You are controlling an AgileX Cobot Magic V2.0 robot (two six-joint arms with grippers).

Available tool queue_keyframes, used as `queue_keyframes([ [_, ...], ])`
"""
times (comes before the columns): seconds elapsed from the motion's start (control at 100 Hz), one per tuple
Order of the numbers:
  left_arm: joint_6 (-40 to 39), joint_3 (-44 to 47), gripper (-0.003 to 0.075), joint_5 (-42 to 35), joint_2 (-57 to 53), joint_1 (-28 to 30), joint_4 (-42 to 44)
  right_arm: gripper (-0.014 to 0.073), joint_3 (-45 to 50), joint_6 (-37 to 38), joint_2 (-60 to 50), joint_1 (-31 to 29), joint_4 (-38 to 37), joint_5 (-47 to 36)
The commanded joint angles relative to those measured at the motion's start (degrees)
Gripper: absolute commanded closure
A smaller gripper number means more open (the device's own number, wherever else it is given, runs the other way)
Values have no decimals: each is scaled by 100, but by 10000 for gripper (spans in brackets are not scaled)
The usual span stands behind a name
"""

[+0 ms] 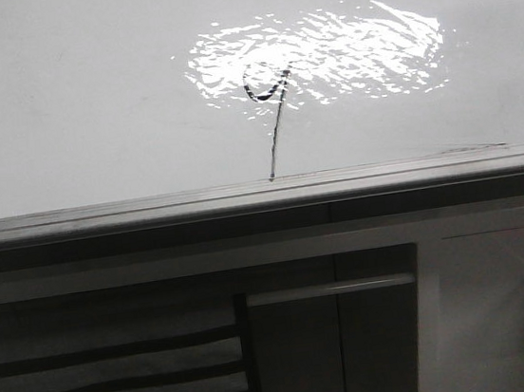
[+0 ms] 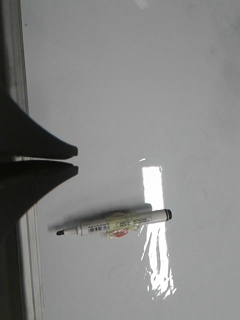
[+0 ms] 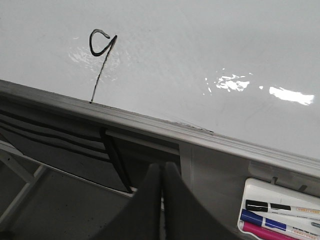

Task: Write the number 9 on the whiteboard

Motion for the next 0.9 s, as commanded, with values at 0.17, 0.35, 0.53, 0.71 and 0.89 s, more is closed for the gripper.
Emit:
queue_keyframes([
  [0.17,-6,172,741,-500,-157,24,-83,666,-143,-14,21,-28,-2,-427],
  [0.35,-6,172,741,-500,-157,24,-83,666,-143,-14,21,-28,-2,-427],
  [0.53,-6,172,741,-500,-147,24,-83,666,86,-97,-261,-77,-187,-673],
  [0.71,-6,172,741,-500,-147,24,-83,666,1661,-97,-1509,-834,24,-2932],
  [0.89,-6,172,741,-500,-147,24,-83,666,2825,-97,-2569,-1264,117,-3413],
])
